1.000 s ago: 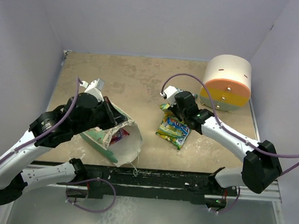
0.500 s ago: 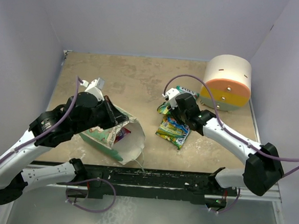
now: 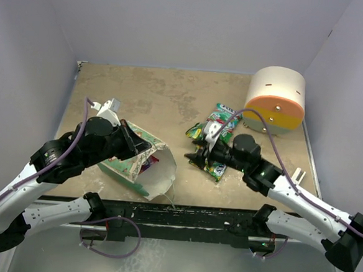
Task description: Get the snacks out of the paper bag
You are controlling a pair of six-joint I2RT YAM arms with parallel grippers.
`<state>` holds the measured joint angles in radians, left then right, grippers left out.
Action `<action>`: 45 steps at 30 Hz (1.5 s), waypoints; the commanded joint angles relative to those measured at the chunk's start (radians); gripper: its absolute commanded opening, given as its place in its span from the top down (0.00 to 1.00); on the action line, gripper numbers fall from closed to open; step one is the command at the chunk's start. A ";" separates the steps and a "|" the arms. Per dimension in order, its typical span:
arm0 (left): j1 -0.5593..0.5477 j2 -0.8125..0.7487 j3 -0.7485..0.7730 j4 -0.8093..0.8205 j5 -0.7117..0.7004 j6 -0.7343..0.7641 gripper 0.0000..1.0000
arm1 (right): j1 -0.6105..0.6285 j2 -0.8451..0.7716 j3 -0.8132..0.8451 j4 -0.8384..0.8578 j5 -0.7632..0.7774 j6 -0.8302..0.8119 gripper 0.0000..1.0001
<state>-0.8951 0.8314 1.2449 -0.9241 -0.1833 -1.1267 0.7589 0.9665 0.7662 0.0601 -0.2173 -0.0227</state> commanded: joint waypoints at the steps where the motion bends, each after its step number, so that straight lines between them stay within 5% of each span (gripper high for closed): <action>1: -0.002 -0.013 0.007 0.004 -0.034 -0.024 1.00 | 0.160 -0.052 -0.109 0.297 -0.220 -0.103 0.41; 9: -0.002 -0.001 0.042 -0.056 -0.036 -0.057 1.00 | 0.365 0.093 -0.110 0.239 -0.220 -0.495 0.45; 18: -0.002 0.019 0.075 -0.086 -0.042 -0.079 1.00 | 0.402 0.367 -0.051 0.397 -0.162 -0.738 0.48; 39: -0.002 -0.009 0.103 -0.120 -0.078 -0.045 1.00 | 0.407 0.915 0.153 0.645 0.087 -0.808 0.44; 45: -0.002 -0.036 0.107 -0.133 -0.076 -0.057 1.00 | 0.406 0.983 0.232 0.661 0.199 -0.741 0.59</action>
<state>-0.8951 0.8150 1.3384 -1.0679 -0.2443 -1.1858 1.1614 1.9373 0.9272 0.6613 -0.1211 -0.8082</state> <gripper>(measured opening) 0.010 0.473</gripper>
